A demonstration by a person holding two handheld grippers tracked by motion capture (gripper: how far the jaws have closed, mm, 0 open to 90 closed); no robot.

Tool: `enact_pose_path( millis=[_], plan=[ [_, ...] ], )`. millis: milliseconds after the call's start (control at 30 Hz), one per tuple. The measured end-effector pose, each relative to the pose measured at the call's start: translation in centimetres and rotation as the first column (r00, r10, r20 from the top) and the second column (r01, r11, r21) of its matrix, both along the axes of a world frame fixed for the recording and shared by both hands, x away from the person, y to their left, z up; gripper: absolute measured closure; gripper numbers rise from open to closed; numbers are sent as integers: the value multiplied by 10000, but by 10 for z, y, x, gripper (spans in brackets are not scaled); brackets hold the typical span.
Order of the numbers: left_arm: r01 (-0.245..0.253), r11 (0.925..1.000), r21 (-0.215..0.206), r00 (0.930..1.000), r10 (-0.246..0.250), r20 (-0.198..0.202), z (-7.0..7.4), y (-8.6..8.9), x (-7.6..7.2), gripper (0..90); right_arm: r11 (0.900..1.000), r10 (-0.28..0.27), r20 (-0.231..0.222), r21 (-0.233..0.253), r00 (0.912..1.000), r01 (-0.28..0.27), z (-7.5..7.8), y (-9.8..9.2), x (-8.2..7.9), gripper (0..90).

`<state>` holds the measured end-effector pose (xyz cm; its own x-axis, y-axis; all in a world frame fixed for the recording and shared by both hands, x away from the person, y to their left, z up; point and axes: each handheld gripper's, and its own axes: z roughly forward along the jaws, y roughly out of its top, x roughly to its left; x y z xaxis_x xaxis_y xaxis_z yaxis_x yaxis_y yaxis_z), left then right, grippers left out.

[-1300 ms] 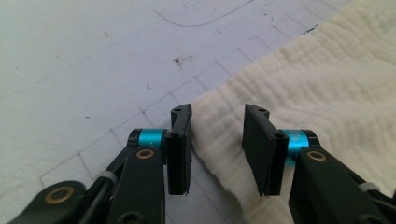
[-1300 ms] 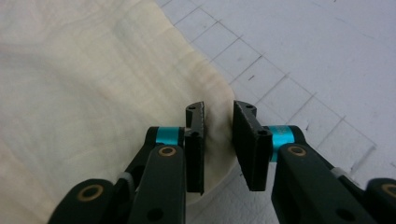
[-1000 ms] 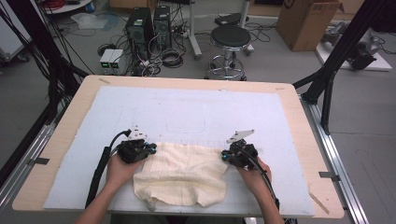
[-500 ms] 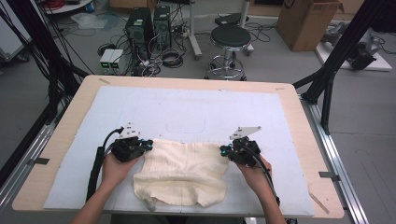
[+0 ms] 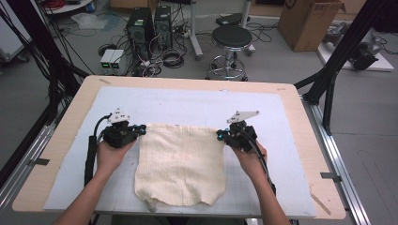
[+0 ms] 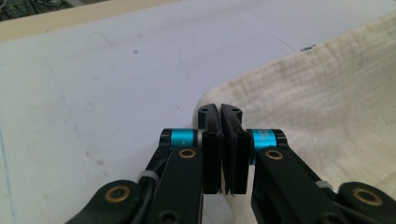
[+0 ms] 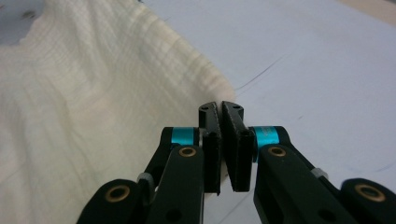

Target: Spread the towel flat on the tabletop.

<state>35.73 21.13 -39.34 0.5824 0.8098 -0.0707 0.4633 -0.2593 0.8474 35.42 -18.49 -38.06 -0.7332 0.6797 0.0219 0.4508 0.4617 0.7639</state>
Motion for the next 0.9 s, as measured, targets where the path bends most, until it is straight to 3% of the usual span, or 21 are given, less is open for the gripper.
enact_pose_path(
  millis=[133,300,367,400,433,467,567,667,833,900],
  plan=[
    [-265,9996,54,9996,264,98,7,-3,23,867,9980,-627,34,84,9980,626,6,0,25,865],
    [-608,9980,174,9981,609,-57,8,-6,53,867,9915,-1284,137,253,9916,1280,5,2,57,864],
    [-717,9971,272,9971,724,-235,3,-7,63,857,9873,-1570,218,267,9874,1564,2,4,67,803],
    [-918,9952,353,9955,926,-199,0,-7,66,806,9812,-1929,397,178,9804,1923,-1,5,71,702],
    [-971,9949,263,9948,978,-266,-3,-6,68,718,9747,-2234,404,162,9739,2229,-4,4,75,697],
    [-935,9955,120,9949,939,-376,-5,-4,70,695,9728,-2304,247,304,9728,2297,-7,2,78,688],
    [-623,9980,-101,9964,616,-588,-8,1,68,643,9747,-2165,-355,500,9756,2181,-13,-3,80,642],
    [-463,9981,-414,9983,448,-362,-9,4,59,638,9836,-1741,-392,418,9839,1757,-12,-4,74,622],
    [49,9989,-460,9998,-59,-213,-10,7,34,611,9924,-1037,-87,654,9946,1041,-4,-4,51,579],
    [271,9982,-538,9996,-271,-5,-11,8,21,593,9958,-631,-388,647,9973,655,0,-3,42,536]
  ],
)
